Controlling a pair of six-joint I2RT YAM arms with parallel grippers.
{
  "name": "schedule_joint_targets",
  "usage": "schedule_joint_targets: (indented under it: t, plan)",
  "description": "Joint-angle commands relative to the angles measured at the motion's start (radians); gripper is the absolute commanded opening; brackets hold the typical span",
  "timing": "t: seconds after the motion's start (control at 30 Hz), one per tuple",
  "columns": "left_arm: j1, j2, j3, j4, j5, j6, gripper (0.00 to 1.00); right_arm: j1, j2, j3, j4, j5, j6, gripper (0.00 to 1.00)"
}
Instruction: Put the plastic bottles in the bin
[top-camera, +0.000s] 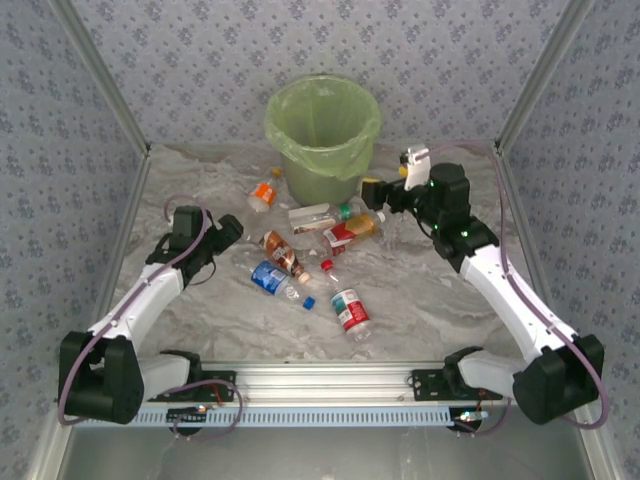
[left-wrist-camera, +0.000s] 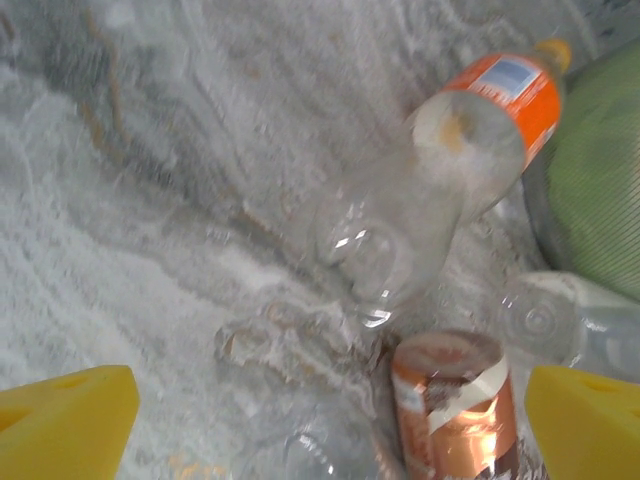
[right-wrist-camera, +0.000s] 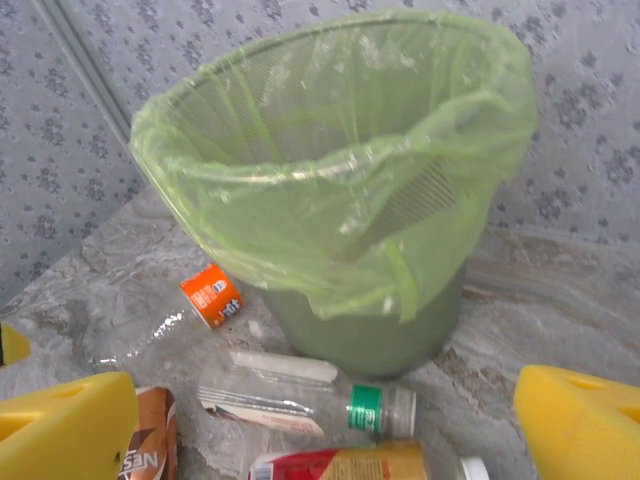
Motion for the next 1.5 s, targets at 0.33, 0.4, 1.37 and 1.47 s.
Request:
schedule_joint_targets:
  t: [0.33, 0.4, 1.37, 1.47]
  plan:
    - [-0.236, -0.043, -0.068, -0.177, -0.024, -0.389, 0.99, -0.039, -0.177, -0.329, 0.214, 0.203, 0.247, 0.99]
    - [-0.269, -0.016, -0.059, -0.200, -0.051, -0.448, 0.99, -0.045, -0.190, -0.346, 0.217, 0.218, 0.274, 0.99]
    - [-0.428, 0.327, 0.057, -0.202, -0.141, -0.565, 0.88, -0.104, -0.233, -0.368, 0.147, 0.223, 0.297, 0.99]
    - [-0.428, 0.352, 0.060, -0.195, -0.129, -0.507, 0.86, -0.102, -0.228, -0.366, 0.143, 0.219, 0.300, 0.99]
